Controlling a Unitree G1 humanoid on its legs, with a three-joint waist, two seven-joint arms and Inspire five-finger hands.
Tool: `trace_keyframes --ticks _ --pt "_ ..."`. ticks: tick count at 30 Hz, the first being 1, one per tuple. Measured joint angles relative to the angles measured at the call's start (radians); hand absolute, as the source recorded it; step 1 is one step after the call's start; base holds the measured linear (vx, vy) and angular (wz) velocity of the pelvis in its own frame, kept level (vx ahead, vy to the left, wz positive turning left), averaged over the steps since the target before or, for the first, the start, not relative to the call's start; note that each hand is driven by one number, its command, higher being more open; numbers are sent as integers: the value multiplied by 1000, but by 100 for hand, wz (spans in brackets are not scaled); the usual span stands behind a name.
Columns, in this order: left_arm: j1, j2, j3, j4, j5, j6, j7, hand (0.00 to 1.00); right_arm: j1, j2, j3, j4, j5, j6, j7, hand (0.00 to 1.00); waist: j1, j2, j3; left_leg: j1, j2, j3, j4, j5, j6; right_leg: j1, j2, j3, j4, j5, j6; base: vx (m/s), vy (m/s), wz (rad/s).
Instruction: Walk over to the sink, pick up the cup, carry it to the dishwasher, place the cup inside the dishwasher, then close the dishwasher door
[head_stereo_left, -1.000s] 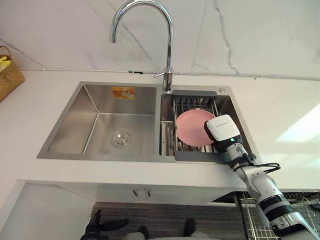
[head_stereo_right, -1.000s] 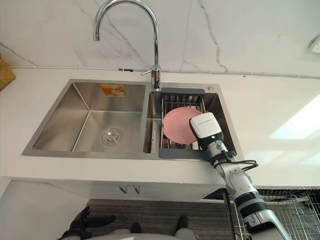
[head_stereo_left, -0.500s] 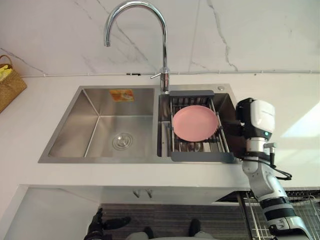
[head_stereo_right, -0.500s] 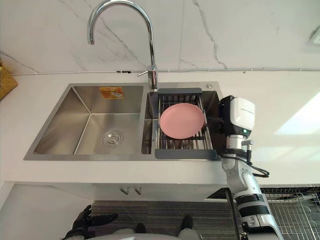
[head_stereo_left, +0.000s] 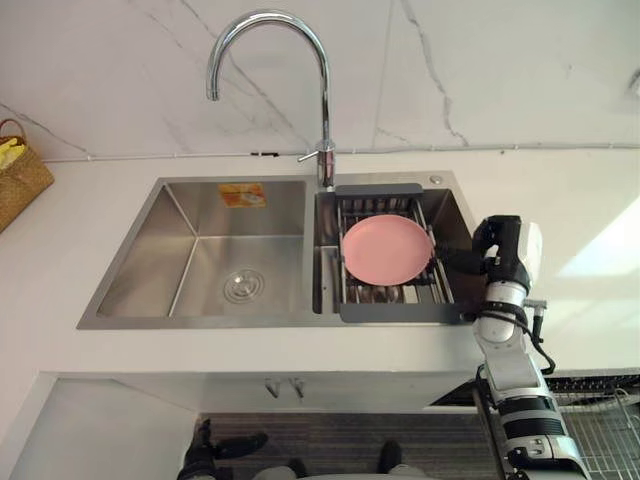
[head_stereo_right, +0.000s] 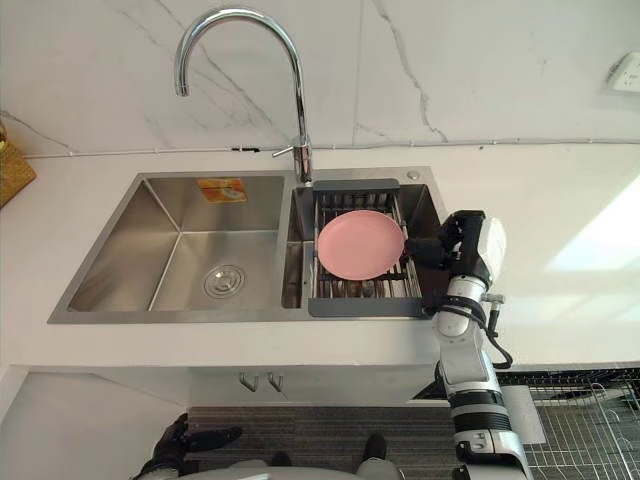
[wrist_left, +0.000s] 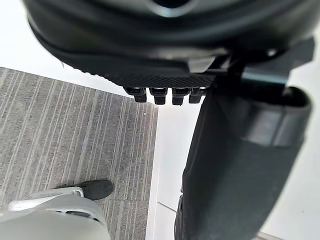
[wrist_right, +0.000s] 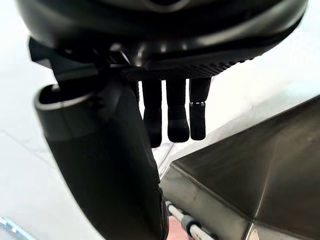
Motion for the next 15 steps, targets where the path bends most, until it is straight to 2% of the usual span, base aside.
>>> trace_keyframes --ticks 2,5,7,10,13,15 --pt "-1 1 13 -8 0 7 0 100 0 -44 29 -54 -82 -27 71 100 2 -2 0 -1 1 4 -1 0 0 0 2 5 0 1 0 25 11 -3" --pt "0 13 13 -37 0 14 -1 100 0 -140 37 -199 -157 -111 172 100 5 -10 -3 -2 2 4 -1 -2 2 -1 3 9 0 1 0 0 0 0" --pt "-1 32 15 -40 0 15 -4 100 -8 -212 35 -282 -194 -191 235 100 4 -28 -14 -2 3 5 -1 -3 2 -1 3 11 0 1 0 0 0 0" --pt "-1 52 30 -39 -1 24 -24 100 -21 -275 35 -345 -202 -262 343 100 1 -56 -32 -2 3 11 -1 -4 1 -4 3 18 0 1 0 -16 15 -6" --pt "-1 67 47 -39 -7 32 -41 100 -23 -337 35 -369 -202 -314 447 100 1 -72 -46 -1 3 17 0 -6 0 -5 2 22 0 0 -1 -28 19 -5" --pt "0 72 52 -39 -16 38 -46 100 -23 -366 35 -380 -202 -331 498 100 1 -72 -47 -1 3 20 2 -9 -1 -6 2 25 0 0 -1 -22 16 -5"
